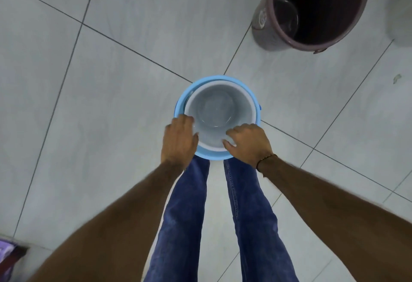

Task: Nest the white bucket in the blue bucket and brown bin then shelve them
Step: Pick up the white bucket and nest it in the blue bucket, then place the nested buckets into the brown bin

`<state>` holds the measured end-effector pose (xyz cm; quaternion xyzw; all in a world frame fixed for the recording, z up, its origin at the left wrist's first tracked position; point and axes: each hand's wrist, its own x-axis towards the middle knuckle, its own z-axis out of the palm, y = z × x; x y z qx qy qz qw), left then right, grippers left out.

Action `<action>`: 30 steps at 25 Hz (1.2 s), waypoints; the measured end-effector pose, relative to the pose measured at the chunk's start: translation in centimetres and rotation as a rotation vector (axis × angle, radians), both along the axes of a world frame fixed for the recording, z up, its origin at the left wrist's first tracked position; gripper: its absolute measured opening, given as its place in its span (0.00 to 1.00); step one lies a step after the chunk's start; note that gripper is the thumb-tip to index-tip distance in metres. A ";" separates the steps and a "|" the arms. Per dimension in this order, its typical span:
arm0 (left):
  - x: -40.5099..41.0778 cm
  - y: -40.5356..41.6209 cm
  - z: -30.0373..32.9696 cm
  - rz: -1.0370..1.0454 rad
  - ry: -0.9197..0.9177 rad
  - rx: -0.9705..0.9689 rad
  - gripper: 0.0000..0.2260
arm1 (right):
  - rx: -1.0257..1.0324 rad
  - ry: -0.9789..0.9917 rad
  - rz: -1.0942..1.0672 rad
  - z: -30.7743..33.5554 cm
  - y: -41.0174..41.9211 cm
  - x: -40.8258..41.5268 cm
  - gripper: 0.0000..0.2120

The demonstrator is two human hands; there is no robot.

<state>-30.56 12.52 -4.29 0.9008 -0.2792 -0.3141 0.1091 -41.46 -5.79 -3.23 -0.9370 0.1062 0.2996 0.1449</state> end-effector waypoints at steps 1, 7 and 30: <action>0.4 0.2 -0.2 0.235 0.013 0.043 0.21 | -0.039 -0.121 -0.198 0.0 -0.6 0.2 0.12; 2.3 0.2 -2.3 1.251 0.944 0.109 0.24 | 0.235 0.295 -1.398 -3.0 -7.2 3.5 0.24; 21.7 -19.7 34.5 0.558 0.276 -0.317 0.22 | 0.360 -0.236 -1.484 33.0 -23.4 13.1 0.14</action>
